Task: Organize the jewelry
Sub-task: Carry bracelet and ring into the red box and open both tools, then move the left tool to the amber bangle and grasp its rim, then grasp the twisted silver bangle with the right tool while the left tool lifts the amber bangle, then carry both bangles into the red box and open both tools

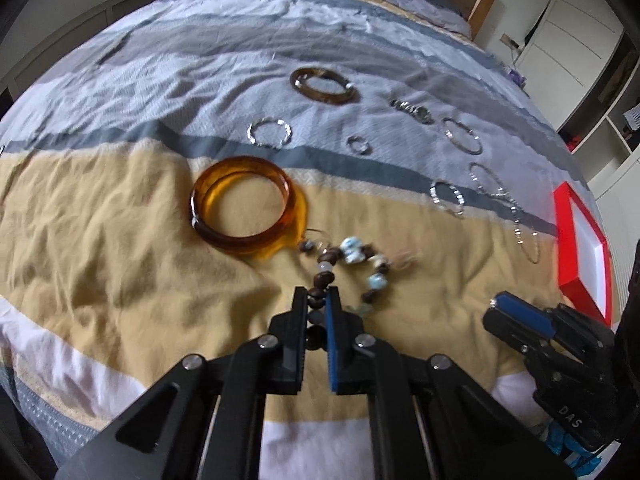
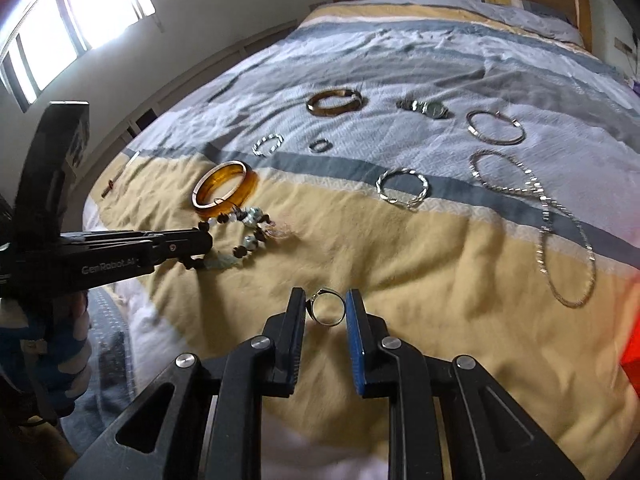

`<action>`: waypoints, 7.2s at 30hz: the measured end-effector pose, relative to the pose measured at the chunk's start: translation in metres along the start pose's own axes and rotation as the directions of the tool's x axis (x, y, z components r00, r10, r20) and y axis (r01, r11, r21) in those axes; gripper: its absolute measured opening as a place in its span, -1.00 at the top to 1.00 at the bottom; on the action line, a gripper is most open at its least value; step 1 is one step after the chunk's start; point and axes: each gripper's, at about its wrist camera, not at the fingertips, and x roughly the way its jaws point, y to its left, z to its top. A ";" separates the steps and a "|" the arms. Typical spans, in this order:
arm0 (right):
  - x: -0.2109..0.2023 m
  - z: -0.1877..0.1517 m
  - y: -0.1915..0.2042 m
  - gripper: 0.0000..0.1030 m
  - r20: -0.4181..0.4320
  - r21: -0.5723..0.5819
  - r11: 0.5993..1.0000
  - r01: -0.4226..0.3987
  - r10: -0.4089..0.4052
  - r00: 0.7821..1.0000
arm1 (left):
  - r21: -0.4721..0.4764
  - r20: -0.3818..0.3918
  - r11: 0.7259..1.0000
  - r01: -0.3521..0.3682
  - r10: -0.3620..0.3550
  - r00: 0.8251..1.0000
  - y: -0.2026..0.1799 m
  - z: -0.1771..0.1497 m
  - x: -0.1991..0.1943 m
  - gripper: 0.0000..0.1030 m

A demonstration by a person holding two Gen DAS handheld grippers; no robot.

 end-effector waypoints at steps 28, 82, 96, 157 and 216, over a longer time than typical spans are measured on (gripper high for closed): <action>-0.190 -0.044 -0.246 0.61 0.128 0.316 0.861 0.399 -0.456 0.881 | 0.405 -0.137 0.799 0.444 -0.427 0.894 -0.357 0.057 0.009 0.85; -0.222 -0.034 -0.258 0.11 0.078 0.163 0.843 0.512 -0.528 0.845 | 0.455 -0.142 0.827 0.329 -0.298 0.944 -0.349 0.028 0.055 0.22; -0.244 -0.044 -0.121 0.08 0.171 0.185 0.885 0.428 -0.457 0.873 | 0.483 0.050 0.860 0.168 -0.218 0.975 -0.191 0.014 -0.071 0.22; 0.091 0.074 -0.037 0.09 -0.021 0.141 0.967 0.212 -0.212 0.977 | 0.213 0.012 0.977 -0.015 0.013 1.000 0.072 0.052 0.060 0.73; -0.182 -0.084 -0.080 0.23 0.188 0.302 0.902 0.307 -0.372 0.909 | 0.228 0.086 0.968 0.101 -0.124 0.989 -0.054 -0.033 -0.069 0.83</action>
